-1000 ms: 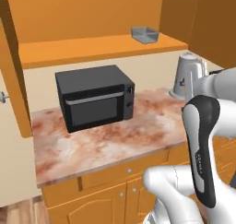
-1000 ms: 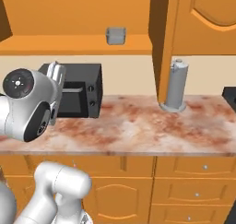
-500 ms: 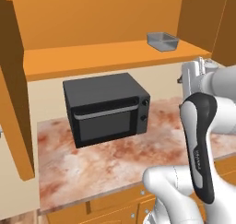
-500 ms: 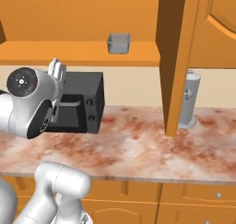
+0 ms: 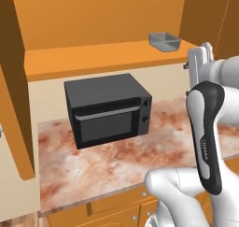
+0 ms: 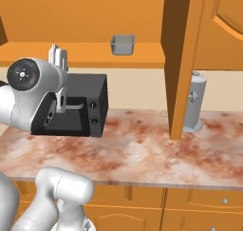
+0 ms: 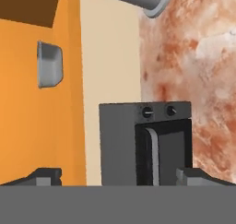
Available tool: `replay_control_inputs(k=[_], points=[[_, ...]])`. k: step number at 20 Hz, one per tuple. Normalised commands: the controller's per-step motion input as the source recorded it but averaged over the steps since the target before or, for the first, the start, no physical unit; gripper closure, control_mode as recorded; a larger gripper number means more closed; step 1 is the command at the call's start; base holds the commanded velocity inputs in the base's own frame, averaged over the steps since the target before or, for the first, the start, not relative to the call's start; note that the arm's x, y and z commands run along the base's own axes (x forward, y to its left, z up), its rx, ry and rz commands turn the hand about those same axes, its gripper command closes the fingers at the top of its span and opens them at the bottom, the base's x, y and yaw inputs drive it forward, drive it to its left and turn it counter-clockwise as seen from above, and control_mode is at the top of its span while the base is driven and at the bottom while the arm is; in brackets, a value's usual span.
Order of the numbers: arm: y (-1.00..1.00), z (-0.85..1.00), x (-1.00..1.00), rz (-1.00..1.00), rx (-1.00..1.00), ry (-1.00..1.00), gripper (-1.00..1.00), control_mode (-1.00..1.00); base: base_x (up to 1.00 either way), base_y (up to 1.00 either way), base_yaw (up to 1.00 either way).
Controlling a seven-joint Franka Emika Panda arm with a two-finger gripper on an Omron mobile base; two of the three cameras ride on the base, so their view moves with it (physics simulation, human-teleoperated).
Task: Retrieve the tupperware and aluminum foil from the cabinet and place them on the dining counter near the plate with lemon and onion to prepare for storing leftovers.
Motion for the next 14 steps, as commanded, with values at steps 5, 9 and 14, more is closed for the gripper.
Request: replay_control_inputs(k=[5, 9, 14], points=[[-0.14, 0.16, 0.14, 0.00, -0.33, 0.00, -1.00, -1.00, 0.00, 0.00, 0.00], [-0.19, 0.14, 0.53, -0.01, -0.32, 0.00, -1.00, -1.00, 0.00, 0.00, 0.00], [-0.16, 0.27, 0.66, -0.05, -0.33, 0.02, -1.00, -1.00, 0.00, 0.00, 0.00]])
